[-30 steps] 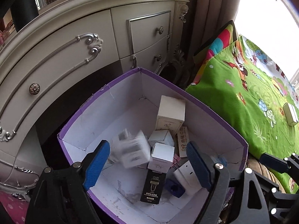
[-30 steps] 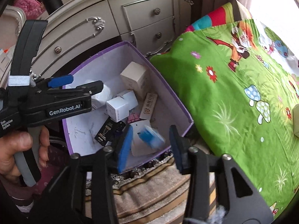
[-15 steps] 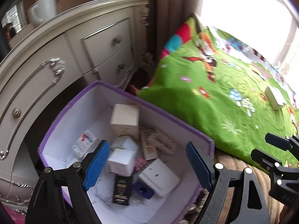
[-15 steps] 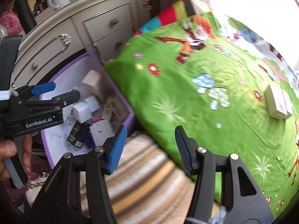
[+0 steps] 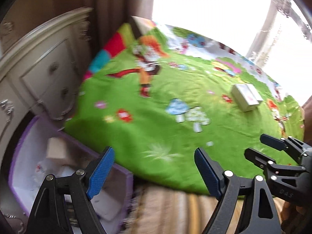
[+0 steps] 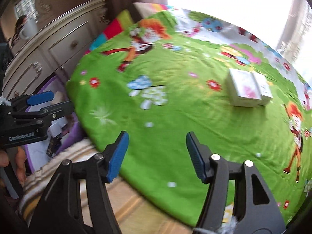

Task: Organize rigid objects
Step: 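Move both open tools back over the last two boxes on the bed, then grasp the pink-printed white box with the left tool while the right tool grasps the box printed SL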

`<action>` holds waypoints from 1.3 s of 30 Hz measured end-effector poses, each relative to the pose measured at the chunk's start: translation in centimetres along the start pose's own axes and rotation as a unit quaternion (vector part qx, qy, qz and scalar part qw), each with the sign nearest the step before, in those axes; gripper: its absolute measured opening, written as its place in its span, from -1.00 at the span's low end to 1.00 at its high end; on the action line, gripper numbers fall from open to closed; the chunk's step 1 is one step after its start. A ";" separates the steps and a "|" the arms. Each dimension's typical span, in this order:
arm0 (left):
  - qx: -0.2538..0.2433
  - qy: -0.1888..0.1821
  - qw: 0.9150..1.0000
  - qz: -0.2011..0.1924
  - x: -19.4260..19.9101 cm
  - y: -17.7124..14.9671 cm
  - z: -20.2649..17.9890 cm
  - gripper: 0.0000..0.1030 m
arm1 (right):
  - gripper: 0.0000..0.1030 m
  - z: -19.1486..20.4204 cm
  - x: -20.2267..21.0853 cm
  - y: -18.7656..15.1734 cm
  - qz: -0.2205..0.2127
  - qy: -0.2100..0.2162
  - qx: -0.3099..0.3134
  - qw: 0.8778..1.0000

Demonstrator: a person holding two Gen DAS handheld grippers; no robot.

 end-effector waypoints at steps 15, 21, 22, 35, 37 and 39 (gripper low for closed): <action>-0.005 -0.099 0.994 0.053 -7.3 5.2 -16.4 0.65 | 0.26 -17.4 2.5 -2.5 -0.011 -0.091 -0.106 0.990; 0.030 -0.114 0.990 0.082 -11.2 7.6 -21.5 0.65 | 0.26 -22.0 3.6 -3.7 -0.020 -0.100 -0.163 0.981; 0.036 -0.109 0.990 0.087 -11.9 8.1 -22.2 0.65 | 0.27 -22.7 3.9 -3.9 -0.023 -0.104 -0.169 0.980; 0.086 -0.061 0.984 0.144 -19.0 9.4 -25.9 0.65 | 0.28 -26.4 5.0 -5.7 -0.038 -0.109 -0.222 0.968; 0.087 -0.059 0.983 0.152 -19.5 9.2 -26.1 0.65 | 0.29 -26.4 4.9 -5.7 -0.039 -0.107 -0.222 0.968; 0.088 -0.057 0.982 0.156 -20.0 9.2 -26.4 0.65 | 0.29 -26.5 5.0 -5.8 -0.040 -0.108 -0.223 0.968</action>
Point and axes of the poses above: each gripper's, at about its wrist camera, not at the fingertips, and x roughly against the way its jaws point, z to its left, y to its top, the point moved 9 cm from there along -x, roughly the way its jaws point, and after that the axes turned 1 degree about x, right-handed, at the moved point
